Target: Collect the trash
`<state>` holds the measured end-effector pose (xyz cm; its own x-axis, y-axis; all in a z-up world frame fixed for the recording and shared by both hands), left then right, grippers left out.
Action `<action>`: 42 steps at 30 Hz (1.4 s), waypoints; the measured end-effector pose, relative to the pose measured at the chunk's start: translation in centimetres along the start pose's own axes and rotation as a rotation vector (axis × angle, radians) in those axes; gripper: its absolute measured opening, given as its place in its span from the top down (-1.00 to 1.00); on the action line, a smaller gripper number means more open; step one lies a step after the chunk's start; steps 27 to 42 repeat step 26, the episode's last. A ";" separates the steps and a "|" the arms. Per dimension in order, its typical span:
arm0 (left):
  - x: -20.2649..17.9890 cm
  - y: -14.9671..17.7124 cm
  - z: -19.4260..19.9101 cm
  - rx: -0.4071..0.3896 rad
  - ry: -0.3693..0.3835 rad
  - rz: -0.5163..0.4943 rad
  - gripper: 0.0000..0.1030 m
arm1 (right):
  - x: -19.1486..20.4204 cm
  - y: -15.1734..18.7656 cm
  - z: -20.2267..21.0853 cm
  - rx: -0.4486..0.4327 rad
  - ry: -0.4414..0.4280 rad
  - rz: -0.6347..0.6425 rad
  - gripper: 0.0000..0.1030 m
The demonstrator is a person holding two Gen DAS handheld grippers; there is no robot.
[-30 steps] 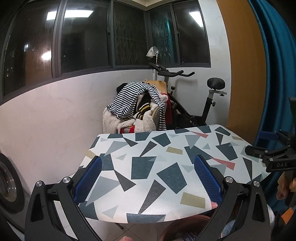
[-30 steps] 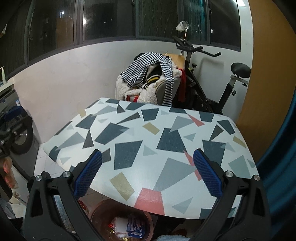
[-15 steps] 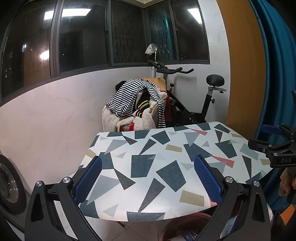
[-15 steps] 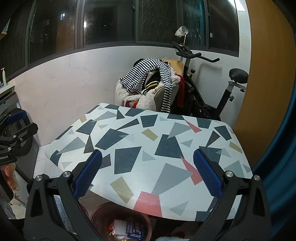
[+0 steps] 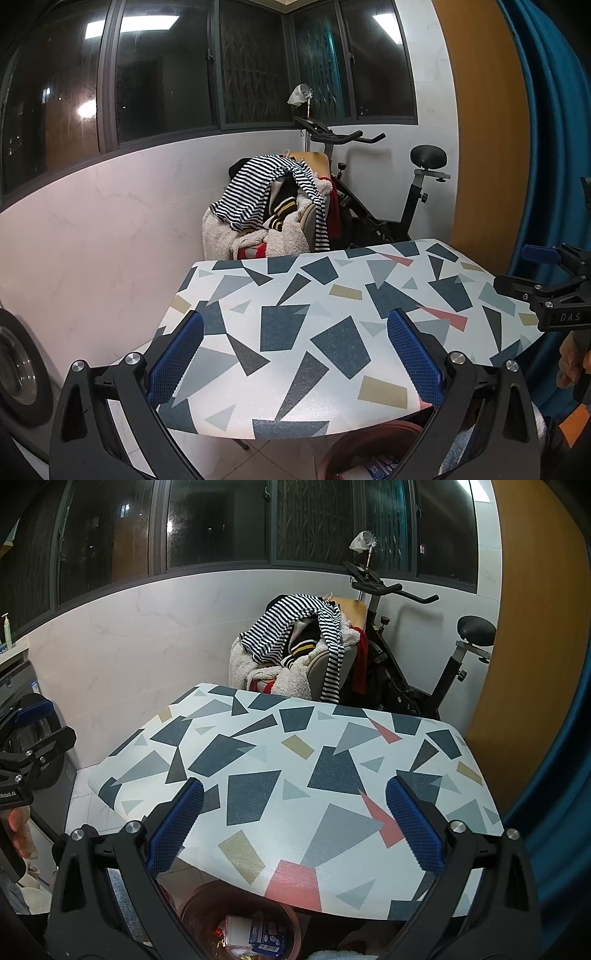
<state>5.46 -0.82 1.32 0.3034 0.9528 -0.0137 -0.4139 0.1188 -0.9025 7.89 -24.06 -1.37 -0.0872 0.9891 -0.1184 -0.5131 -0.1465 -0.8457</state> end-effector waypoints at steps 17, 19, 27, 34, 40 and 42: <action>-0.3 1.5 0.0 0.009 0.012 0.006 -0.89 | -0.2 0.1 0.0 0.004 -0.002 0.000 -0.89; -0.3 1.5 -0.2 0.012 0.015 0.006 -0.89 | -0.5 0.3 0.0 0.004 -0.003 0.000 -0.89; -0.3 2.0 -0.5 0.030 0.008 0.008 -0.89 | -0.4 0.7 -0.2 0.012 -0.004 0.000 -0.89; -0.3 2.0 -0.5 0.030 0.008 0.008 -0.89 | -0.4 0.7 -0.2 0.012 -0.004 0.000 -0.89; -0.3 2.0 -0.5 0.030 0.008 0.008 -0.89 | -0.4 0.7 -0.2 0.012 -0.004 0.000 -0.89; -0.3 2.0 -0.5 0.030 0.008 0.008 -0.89 | -0.4 0.7 -0.2 0.012 -0.004 0.000 -0.89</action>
Point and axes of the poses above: each gripper's, at about its wrist camera, not at the fingertips, and z roughly against the way its jaws point, x to its left, y to its underside, the point moved 9 cm from there along -z, roughly the way its jaws point, and after that the axes turned 15 degrees about y, right-handed, at the moved point
